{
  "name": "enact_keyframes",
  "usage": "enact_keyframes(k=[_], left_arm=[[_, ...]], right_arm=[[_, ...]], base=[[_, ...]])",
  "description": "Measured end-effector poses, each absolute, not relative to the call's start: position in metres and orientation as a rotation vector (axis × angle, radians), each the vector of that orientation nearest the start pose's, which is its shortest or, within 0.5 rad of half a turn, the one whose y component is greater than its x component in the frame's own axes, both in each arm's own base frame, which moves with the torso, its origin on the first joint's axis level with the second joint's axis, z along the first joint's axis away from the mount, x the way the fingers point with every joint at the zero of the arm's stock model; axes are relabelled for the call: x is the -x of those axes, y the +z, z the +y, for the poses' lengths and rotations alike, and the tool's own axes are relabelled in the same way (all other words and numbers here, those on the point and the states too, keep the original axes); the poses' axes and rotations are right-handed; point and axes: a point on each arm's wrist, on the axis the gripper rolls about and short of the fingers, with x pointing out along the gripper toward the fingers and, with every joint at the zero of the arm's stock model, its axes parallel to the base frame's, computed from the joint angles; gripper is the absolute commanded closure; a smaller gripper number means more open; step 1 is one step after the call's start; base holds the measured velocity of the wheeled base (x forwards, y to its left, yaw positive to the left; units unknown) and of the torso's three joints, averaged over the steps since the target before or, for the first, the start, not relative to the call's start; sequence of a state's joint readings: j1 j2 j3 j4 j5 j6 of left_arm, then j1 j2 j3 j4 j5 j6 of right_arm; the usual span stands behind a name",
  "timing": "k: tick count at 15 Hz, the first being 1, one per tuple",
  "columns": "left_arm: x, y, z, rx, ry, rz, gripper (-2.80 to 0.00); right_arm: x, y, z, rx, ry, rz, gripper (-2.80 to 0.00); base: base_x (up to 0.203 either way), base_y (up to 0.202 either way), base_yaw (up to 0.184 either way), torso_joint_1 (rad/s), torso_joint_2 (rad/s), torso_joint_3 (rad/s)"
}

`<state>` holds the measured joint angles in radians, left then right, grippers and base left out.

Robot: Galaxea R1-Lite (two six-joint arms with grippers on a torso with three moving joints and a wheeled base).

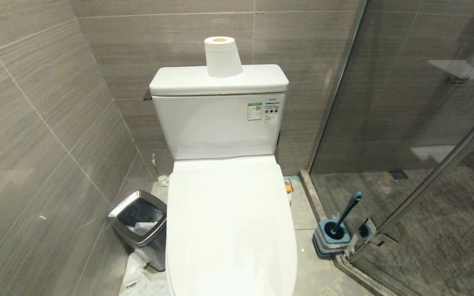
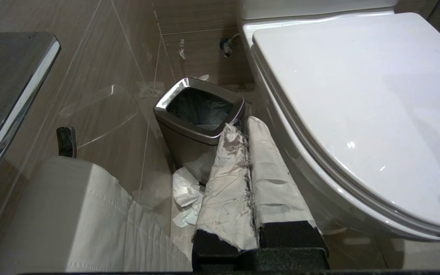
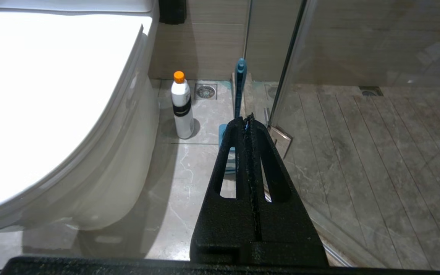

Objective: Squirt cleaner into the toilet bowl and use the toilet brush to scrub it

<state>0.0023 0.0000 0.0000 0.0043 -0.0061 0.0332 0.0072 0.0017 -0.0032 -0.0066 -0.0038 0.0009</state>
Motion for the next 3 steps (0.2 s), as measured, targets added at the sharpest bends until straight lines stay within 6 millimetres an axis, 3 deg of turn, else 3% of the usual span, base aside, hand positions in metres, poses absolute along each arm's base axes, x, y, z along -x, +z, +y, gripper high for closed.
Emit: enact_keyframes(k=[3], left_arm=[[0.0228,0.0750,-0.0002,-0.033,-0.004,0.005,0.00]], right_arm=[[0.0229,0.0771,-0.0003,-0.004,0.002,-0.009,0.00]], base=[[0.000,0.000,0.000,0.000,0.00,0.000]])
